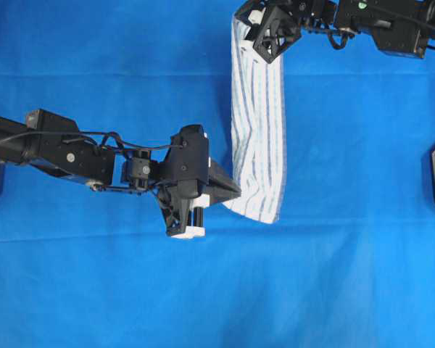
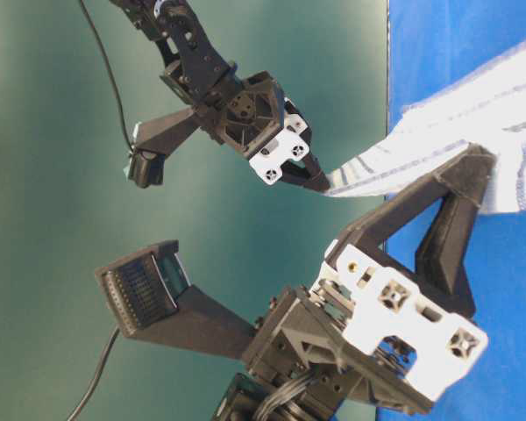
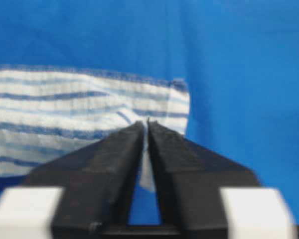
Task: Fold the blue towel.
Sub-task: 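Lift the strip and rotate it vertical, left gripper swinging toward center, then release the strip and pull both grippers back to the sides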
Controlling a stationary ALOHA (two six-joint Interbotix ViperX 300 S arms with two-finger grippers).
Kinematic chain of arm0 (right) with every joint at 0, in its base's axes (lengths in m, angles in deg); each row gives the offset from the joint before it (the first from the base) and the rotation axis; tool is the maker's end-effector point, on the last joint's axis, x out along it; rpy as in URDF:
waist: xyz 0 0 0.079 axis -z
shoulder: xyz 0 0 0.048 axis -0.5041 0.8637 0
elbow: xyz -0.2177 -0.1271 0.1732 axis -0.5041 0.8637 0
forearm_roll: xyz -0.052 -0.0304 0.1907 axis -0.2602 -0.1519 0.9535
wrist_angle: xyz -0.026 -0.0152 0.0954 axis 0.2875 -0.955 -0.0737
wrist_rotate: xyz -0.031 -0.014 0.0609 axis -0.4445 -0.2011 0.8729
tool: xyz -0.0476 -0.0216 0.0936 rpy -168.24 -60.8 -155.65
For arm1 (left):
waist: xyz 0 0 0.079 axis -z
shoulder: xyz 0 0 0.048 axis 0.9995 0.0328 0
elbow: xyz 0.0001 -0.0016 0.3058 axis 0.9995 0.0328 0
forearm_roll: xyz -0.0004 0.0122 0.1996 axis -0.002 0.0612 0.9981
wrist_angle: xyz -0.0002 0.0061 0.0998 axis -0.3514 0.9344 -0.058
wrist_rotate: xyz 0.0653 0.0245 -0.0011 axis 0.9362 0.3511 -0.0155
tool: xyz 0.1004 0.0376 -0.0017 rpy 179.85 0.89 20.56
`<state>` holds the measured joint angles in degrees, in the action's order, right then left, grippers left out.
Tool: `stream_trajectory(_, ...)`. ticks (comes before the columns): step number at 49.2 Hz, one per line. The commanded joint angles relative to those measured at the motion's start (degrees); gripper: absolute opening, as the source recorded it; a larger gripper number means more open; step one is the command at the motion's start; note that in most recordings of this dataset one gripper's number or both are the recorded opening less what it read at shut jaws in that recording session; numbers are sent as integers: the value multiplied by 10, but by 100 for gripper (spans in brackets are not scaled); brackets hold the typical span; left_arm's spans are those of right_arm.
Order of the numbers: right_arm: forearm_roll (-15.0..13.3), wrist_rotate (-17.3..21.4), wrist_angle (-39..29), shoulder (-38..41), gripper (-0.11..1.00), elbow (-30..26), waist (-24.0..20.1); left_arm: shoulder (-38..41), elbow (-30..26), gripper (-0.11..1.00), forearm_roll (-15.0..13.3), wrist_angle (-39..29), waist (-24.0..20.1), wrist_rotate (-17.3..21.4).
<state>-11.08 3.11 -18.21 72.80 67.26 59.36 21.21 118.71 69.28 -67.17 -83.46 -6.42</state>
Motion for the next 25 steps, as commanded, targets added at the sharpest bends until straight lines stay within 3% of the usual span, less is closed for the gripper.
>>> stream_trajectory(1,-4,-2,4,-9,14,-7,-4,-19,-7,18,-1,1,-1,-1)
stream_trajectory(9,-10,-15,1,-13,60,-4,-11,-37,1,65,-1,-24,-1,0)
stream_trajectory(12,-11,-18,1,-21,65,0,-13,-52,7,80,-1,-42,-1,0)
stream_trajectory(25,-10,-18,17,-106,57,67,-14,-146,53,75,1,-94,-23,6)
